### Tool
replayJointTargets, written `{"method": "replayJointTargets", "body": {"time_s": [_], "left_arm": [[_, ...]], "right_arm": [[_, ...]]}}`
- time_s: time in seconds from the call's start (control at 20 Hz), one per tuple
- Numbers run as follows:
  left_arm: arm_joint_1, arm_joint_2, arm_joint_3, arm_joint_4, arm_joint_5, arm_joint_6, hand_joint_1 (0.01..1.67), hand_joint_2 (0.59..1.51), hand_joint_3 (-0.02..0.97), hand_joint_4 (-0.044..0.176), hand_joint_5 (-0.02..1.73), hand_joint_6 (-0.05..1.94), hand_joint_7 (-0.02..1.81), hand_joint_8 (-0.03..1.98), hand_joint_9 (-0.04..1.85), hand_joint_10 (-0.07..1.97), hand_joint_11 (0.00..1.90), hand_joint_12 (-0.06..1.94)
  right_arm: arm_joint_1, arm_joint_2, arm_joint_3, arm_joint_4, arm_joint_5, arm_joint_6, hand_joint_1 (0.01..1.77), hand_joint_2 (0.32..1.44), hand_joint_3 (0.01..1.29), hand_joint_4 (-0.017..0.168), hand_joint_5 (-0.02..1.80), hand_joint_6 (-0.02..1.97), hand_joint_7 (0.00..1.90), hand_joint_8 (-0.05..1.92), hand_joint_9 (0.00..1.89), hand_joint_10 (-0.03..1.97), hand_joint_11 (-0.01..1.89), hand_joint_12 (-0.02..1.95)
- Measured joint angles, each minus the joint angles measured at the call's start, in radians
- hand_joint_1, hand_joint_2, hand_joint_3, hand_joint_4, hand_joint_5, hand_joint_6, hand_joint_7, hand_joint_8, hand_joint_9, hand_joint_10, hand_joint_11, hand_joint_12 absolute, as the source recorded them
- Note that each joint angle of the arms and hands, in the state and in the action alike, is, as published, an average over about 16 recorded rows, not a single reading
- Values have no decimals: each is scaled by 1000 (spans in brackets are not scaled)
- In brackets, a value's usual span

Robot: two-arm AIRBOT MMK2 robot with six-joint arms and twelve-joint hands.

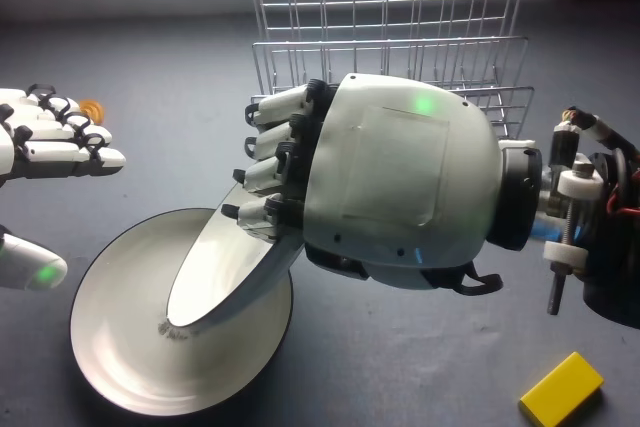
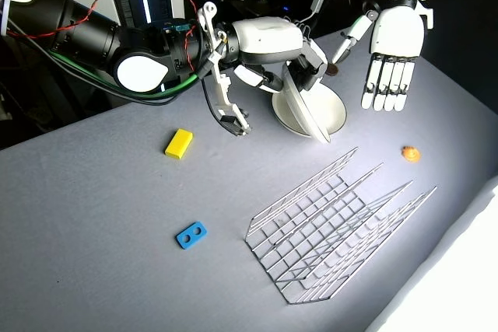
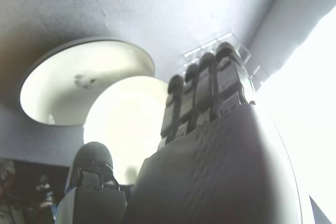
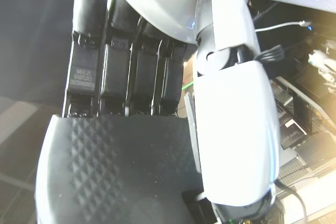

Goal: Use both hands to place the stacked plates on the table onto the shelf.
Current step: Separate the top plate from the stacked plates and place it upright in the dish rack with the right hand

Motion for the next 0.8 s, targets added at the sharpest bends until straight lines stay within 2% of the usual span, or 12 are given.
{"method": "replayJointTargets", "body": {"time_s": [0.25, 0.45, 0.6, 0.8], "left_arm": [[0, 0, 15, 32, -16, 0, 18, 1169, 21, 5, 45, 9, 21, -5, 22, 9, 15, -10], [0, 0, 30, 70, -54, 0, 18, 1168, 21, 5, 38, 9, 20, -5, 22, 9, 15, -10], [0, 0, 45, 109, -106, 0, 18, 1165, 21, 5, 32, 9, 17, -5, 22, 10, 16, -10], [0, -1, 65, 172, -202, 0, 18, 1162, 22, 5, 29, 9, 19, -5, 21, 10, 16, -11]], "right_arm": [[19, 19, -11, 11, 24, -8, 1214, 1014, 13, -3, 928, 869, 983, 1054, 1001, 914, 747, 1310], [40, 36, -19, 27, 37, -12, 1211, 1014, 13, -3, 902, 929, 983, 1019, 1034, 790, 753, 1229], [59, 49, -23, 42, 46, -14, 1208, 1014, 12, -3, 888, 960, 981, 1007, 1045, 729, 751, 1217], [86, 65, -23, 70, 54, -15, 1204, 1015, 12, -3, 882, 972, 972, 1001, 1038, 706, 738, 1211]]}}
